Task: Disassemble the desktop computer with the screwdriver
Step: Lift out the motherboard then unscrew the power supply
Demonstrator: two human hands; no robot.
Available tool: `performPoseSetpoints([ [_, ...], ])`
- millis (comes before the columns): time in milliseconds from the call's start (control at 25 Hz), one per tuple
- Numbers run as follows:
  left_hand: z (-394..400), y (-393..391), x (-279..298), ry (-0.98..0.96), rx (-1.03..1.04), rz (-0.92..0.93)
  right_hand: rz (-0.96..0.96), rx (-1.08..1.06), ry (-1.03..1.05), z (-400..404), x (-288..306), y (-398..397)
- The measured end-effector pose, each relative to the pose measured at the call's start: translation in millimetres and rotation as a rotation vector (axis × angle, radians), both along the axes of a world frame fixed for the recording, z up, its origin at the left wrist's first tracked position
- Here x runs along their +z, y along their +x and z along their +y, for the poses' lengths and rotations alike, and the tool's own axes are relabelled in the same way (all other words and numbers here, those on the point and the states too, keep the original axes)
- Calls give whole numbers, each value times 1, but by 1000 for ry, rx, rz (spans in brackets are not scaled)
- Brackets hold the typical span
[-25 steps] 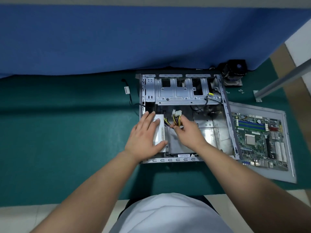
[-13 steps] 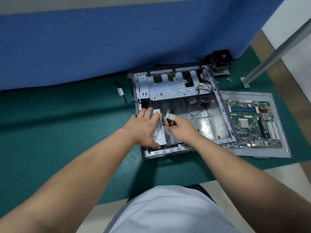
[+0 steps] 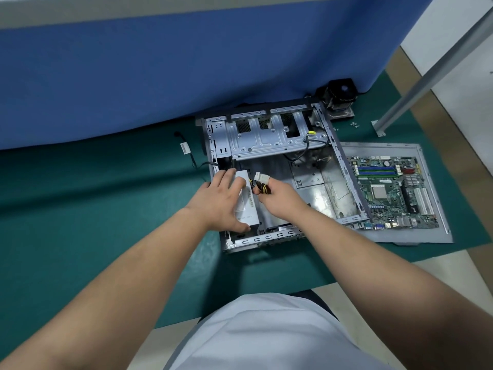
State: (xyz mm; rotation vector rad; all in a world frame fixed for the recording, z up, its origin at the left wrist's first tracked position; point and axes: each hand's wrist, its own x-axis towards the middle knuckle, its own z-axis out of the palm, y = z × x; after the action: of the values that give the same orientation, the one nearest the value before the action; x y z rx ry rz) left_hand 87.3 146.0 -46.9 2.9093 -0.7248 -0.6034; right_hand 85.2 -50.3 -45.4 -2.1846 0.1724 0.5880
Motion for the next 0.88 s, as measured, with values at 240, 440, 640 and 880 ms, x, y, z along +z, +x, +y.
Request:
performPoseSetpoints([
  [240, 32, -4, -15, -225, 208, -91, -191, 231, -70, 0, -2, 4],
  [440, 43, 10, -18, -200, 266, -106, -291, 704, -379, 11, 6, 18],
  [640, 50, 16, -21, -174, 269, -14, -118, 975, -588, 17, 17, 20],
  [880, 52, 18, -27, -249, 298, 55, -51, 1053, -623, 29, 23, 40],
])
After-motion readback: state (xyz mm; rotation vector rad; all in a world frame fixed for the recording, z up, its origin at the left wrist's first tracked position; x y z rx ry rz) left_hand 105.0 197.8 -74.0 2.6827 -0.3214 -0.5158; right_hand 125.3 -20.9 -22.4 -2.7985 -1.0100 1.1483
